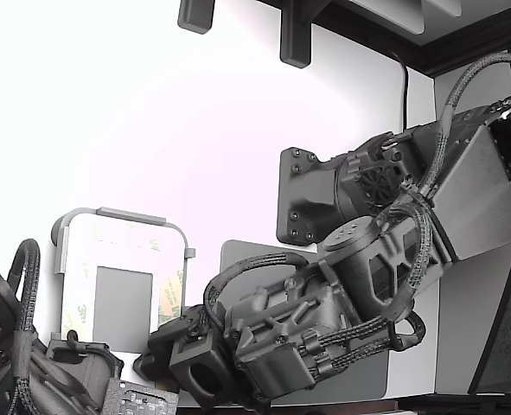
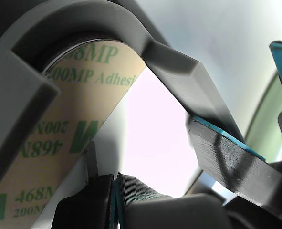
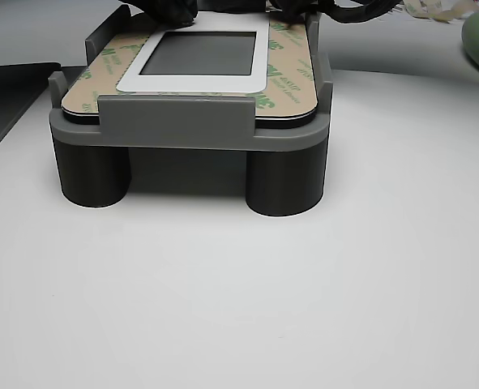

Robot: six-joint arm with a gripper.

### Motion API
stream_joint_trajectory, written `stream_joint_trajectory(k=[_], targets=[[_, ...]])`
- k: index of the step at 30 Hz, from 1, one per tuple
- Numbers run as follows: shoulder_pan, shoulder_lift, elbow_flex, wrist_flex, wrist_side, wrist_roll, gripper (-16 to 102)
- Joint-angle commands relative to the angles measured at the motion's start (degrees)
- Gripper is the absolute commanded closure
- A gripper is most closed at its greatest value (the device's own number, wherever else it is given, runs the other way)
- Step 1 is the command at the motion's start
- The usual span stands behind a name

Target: Peel off protective film from adhesive tape.

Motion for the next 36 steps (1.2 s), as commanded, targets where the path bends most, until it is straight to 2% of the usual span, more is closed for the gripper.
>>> stream_joint_trajectory(k=[1, 36], targets=[[-0.53, 1.32, -1.67, 0.00, -0.18, 0.09, 98], [-0.44, 0.79, -3.08, -0.35, -0.70, 1.32, 97]])
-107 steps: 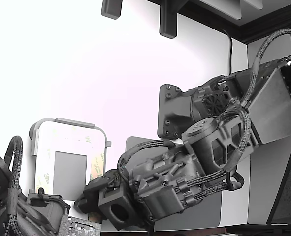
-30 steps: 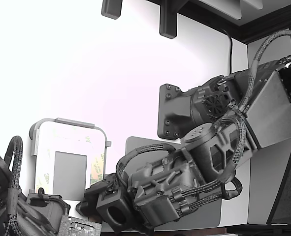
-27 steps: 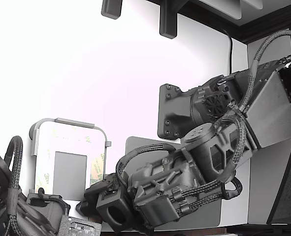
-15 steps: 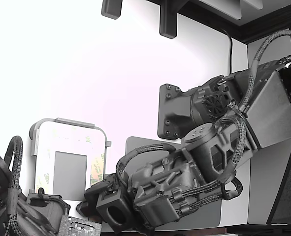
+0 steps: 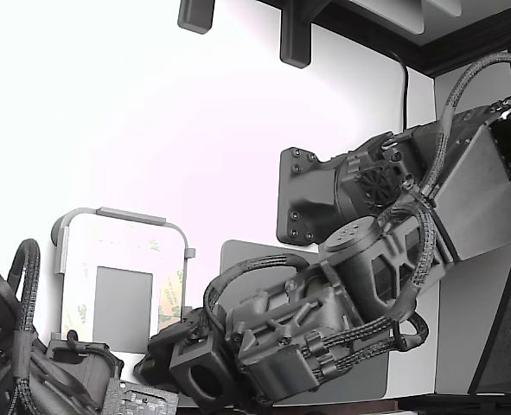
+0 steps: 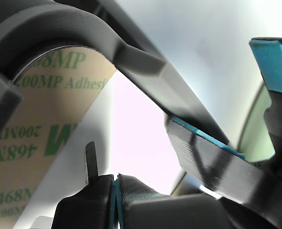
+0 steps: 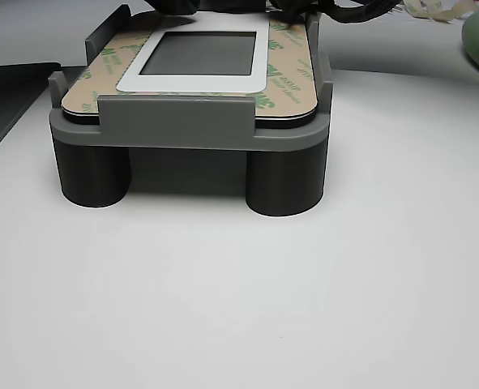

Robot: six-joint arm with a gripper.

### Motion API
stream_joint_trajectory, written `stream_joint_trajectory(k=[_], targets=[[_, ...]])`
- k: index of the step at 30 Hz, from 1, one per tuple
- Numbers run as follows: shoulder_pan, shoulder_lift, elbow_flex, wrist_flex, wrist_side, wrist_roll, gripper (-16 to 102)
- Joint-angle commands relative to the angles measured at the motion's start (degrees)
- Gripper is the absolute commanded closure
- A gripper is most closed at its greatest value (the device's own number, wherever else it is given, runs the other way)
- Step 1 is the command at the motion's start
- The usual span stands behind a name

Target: Peel off protective film from adhesive tape.

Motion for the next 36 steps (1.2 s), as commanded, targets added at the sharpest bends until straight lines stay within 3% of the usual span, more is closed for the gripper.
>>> stream_joint_trajectory(k=[1, 36], targets=[[-0.44, 0.62, -2.11, -0.44, -0.09, -0.79, 97], [-0.53, 0.88, -0.79, -0.18, -0.35, 0.18, 97]])
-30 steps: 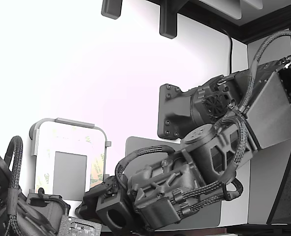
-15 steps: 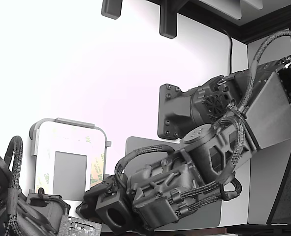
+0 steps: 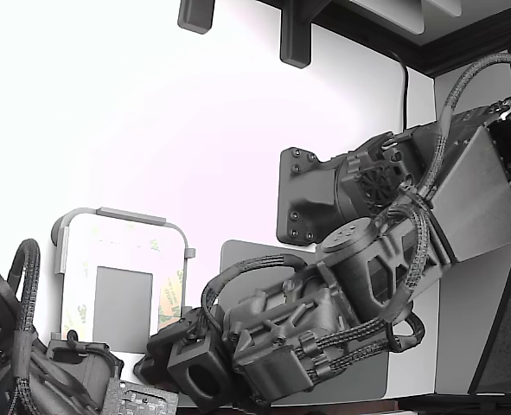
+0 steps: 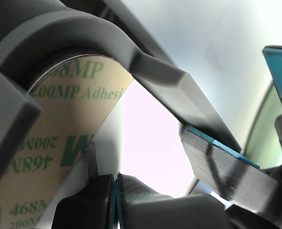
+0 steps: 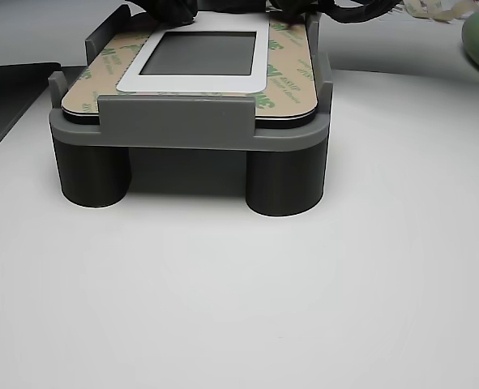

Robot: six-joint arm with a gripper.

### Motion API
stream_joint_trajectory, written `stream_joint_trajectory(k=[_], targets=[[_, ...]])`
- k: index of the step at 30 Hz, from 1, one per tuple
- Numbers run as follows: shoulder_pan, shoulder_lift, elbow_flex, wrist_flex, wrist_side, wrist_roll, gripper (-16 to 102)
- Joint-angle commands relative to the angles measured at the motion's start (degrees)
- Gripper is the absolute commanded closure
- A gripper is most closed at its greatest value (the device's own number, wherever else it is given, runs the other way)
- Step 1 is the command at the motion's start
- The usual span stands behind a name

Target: Peel off protective film from adhesive tape.

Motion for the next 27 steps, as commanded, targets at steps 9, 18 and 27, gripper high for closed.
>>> stream_joint_trajectory(k=[9, 18, 27], targets=[[-0.44, 1.67, -1.14, 0.09, 0.00, 0.26, 97], [-0.35, 1.76, -2.02, 0.62, 0.35, 0.09, 97], [-0.35, 0.44, -3.78, 1.23, 0.44, -1.76, 97]])
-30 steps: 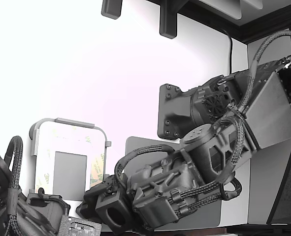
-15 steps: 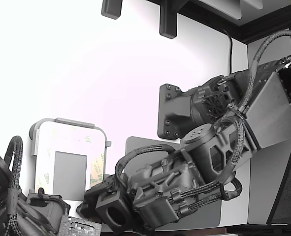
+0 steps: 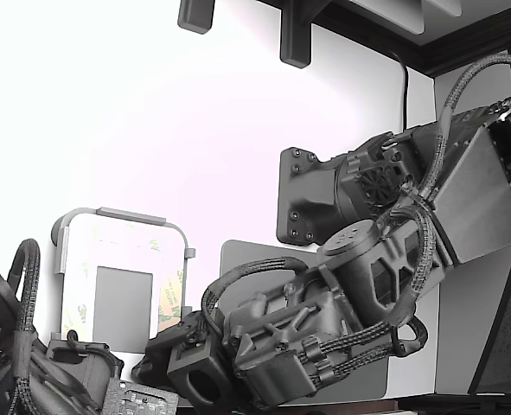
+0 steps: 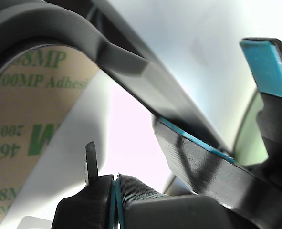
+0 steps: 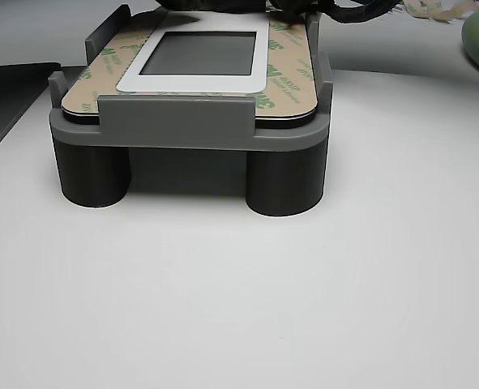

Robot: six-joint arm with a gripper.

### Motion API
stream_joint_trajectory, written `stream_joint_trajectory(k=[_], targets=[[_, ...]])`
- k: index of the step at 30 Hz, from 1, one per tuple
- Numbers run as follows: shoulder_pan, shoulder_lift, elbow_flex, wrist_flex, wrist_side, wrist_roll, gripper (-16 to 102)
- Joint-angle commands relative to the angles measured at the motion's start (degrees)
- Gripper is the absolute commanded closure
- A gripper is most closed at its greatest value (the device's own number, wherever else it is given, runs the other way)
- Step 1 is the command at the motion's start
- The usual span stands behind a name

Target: Peel off protective film from adhesive tape.

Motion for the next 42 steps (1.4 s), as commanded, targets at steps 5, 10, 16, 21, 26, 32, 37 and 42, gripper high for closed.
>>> stream_joint_trajectory(k=[5, 10, 16, 21, 26, 32, 37, 42], targets=[[-0.53, 1.05, 0.00, -0.79, 0.00, -1.76, 97], [-0.53, 1.05, 0.53, -0.97, 0.09, -1.93, 97], [-0.53, 1.23, 0.62, -0.88, -0.18, -1.67, 97], [-0.53, 1.58, 0.70, -0.70, -0.26, -0.62, 97], [-0.44, 1.58, 0.62, -0.79, -0.35, -0.44, 97], [-0.35, 1.67, 0.62, -0.70, -0.35, 0.00, 97], [-0.26, 1.76, 0.26, -0.62, -0.35, 0.44, 97], [-0.26, 1.76, 0.18, -0.62, -0.35, 0.70, 97]])
